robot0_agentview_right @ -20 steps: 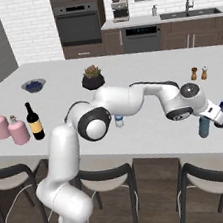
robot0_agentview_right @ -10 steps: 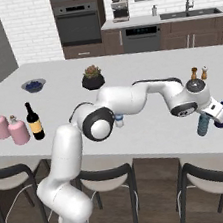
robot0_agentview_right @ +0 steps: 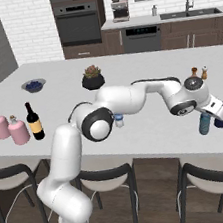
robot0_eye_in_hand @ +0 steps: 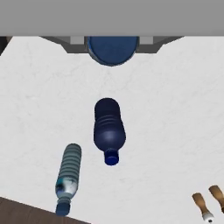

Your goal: Move the plastic bottles in the middle to the plastics group, and the glass bottles in the middle to the glass group.

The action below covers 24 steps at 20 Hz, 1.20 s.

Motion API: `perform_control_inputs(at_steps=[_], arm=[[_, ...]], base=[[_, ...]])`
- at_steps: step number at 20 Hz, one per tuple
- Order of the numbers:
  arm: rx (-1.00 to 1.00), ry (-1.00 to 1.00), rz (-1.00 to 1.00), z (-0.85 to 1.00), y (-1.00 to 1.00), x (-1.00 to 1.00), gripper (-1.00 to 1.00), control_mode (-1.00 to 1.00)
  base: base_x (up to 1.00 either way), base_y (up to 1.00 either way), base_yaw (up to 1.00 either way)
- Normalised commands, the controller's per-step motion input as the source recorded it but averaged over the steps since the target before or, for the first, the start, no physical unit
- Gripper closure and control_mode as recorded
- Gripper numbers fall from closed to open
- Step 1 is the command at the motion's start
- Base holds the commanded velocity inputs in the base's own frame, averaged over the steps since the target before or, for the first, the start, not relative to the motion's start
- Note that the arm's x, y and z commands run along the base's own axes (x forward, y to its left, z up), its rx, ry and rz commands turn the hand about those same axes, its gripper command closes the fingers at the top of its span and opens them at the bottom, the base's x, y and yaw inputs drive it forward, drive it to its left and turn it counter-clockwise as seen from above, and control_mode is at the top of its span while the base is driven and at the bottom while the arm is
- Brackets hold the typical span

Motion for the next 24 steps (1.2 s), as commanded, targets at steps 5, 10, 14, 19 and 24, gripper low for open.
perform_control_inputs(at_steps=[5, 10, 14, 19, 24], arm=[[-0.05, 0.09, 0.00, 0.02, 0.03, 0.04, 1.00, -1.00], [0.02, 0.15, 0.00, 0.08, 0.00, 0.17, 1.00, -1.00], [0.03, 0.00, 0.00, 0.00, 0.00, 0.00, 1.00, -1.00], [0.09, -0.02, 0.00, 0.00, -0.12, 0.00, 1.00, -1.00], [0.02, 0.00, 0.00, 0.00, -0.02, 0.09, 1.00, -1.00]], base=[[0.00, 0.00, 0.00], [0.00, 0.00, 0.00], [0.00, 0.00, 0.00], [0.00, 0.00, 0.00], [0.00, 0.00, 0.00]])
